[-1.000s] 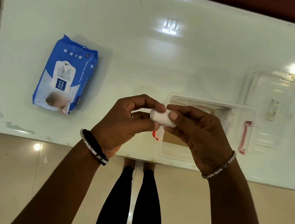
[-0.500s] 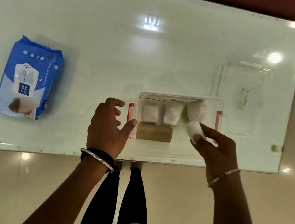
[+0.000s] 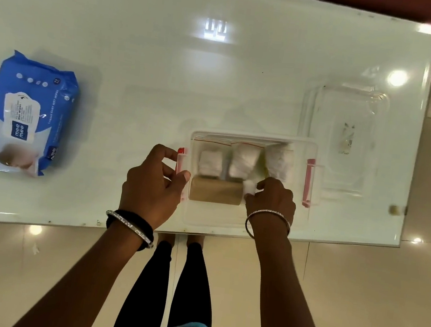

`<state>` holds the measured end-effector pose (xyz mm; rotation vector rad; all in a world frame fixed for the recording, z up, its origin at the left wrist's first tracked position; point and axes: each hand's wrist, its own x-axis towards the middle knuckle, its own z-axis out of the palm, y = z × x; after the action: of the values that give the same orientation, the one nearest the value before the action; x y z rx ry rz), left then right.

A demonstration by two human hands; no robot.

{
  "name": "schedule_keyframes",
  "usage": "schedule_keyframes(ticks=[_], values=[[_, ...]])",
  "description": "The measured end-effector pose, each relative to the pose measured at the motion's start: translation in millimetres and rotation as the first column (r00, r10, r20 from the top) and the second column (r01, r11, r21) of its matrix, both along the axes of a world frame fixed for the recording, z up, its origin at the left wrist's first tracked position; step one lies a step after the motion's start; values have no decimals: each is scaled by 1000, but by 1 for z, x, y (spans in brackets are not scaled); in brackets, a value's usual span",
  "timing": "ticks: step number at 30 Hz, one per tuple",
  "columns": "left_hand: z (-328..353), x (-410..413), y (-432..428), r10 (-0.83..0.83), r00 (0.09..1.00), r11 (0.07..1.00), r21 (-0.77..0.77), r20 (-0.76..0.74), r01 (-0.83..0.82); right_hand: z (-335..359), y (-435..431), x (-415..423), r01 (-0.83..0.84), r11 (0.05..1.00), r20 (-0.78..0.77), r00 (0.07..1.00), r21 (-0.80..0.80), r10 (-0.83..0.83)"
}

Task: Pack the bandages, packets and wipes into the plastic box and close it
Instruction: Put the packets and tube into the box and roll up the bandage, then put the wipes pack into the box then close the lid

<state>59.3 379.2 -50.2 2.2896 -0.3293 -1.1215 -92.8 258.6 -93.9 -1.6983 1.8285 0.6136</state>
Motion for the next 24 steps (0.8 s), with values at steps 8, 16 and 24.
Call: schedule_keyframes(ticks=[8, 16, 24], values=[[-2, 6, 11, 90, 993, 994, -60, -75, -95, 6, -12, 0, 8, 1000, -12, 1000, -24, -9], [-5, 31, 59, 395, 918, 914, -111, 28, -390, 65, 3, 52, -52, 942, 485, 847, -332, 218], [-6, 89, 128, 726, 687, 672, -240, 29, -700, 54, 62, 191, -311, 934, 725, 601, -177, 337]])
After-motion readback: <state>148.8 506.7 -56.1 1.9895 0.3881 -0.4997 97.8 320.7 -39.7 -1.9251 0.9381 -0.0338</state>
